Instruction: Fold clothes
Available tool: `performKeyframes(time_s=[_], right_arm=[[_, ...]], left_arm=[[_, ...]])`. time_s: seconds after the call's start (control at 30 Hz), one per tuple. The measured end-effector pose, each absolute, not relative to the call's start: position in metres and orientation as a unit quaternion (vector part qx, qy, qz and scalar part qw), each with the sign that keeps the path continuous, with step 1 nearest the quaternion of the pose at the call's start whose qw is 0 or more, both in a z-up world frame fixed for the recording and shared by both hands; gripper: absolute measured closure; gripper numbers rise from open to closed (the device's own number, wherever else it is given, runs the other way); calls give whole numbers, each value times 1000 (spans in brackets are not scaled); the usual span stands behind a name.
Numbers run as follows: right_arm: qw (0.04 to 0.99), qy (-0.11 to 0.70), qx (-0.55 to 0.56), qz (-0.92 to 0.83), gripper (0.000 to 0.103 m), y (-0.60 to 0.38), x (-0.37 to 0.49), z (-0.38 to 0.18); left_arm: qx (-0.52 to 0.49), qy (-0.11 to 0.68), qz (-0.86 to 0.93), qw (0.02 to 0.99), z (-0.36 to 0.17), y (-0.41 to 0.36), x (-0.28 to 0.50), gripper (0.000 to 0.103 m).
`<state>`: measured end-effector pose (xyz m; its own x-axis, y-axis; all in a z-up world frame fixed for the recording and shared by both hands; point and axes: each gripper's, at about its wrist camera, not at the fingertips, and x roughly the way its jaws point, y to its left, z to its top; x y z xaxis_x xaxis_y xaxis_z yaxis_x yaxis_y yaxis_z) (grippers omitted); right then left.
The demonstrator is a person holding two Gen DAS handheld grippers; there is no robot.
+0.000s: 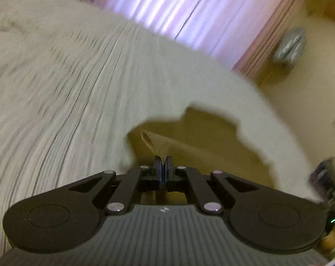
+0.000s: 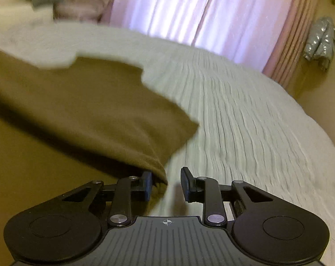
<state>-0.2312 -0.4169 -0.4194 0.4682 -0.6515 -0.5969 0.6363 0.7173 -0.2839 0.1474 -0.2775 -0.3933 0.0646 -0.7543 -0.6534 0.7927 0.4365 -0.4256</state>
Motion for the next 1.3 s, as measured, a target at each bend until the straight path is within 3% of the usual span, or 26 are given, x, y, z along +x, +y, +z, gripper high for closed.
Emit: performKeyframes(time_s=[0.1,0.17,0.2,0.4,0.53,0.57,0.63,0.8,0.87,1.1,1.13,1.17,1.2,1.3], right_arm=[[854,362,3,-373,71,-419,-241,-422],[852,368,13,-371,26,-420,-248,-424],[853,369,18,-369,25,-420,-252,-423],[879,297,89,-363,25,-428,-272,-386],[889,273,119,-347,25,-437,-256,-382],[891,272,122,-343,25,-438,-250,-383],[892,274,125,-336,25,-439,-241,-385],[877,300,137,-348,25,-445,-237,-403],[872,307,146,-352,25,-448,-241,-410],[891,314,58,-322,25,-417,-247,-400],[893,323,31,-313,37,-410,-245,-399],[891,336,3,-306,57,-405,-242,-402],[887,347,-21,-302,64,-401,-239,-404],[879,359,-35,-311,65,-408,-233,-413]], left_arm=[[42,434,-516,737,-412,-278,148,98],[24,423,-500,756,-402,-269,148,98],[13,417,-490,765,-396,-262,148,88],[-115,497,-467,722,-395,-228,141,64],[-147,531,-444,707,-412,-238,139,65],[-157,532,-438,707,-414,-242,143,71],[-151,516,-443,717,-411,-253,147,102],[-60,418,-496,759,-393,-261,128,100],[-35,462,-481,744,-413,-263,130,96],[-143,498,-461,720,-423,-247,145,84],[-148,502,-458,718,-423,-246,144,84],[-154,506,-455,716,-423,-245,144,84],[-165,511,-450,714,-424,-244,142,83],[-212,529,-431,700,-421,-230,138,72]])
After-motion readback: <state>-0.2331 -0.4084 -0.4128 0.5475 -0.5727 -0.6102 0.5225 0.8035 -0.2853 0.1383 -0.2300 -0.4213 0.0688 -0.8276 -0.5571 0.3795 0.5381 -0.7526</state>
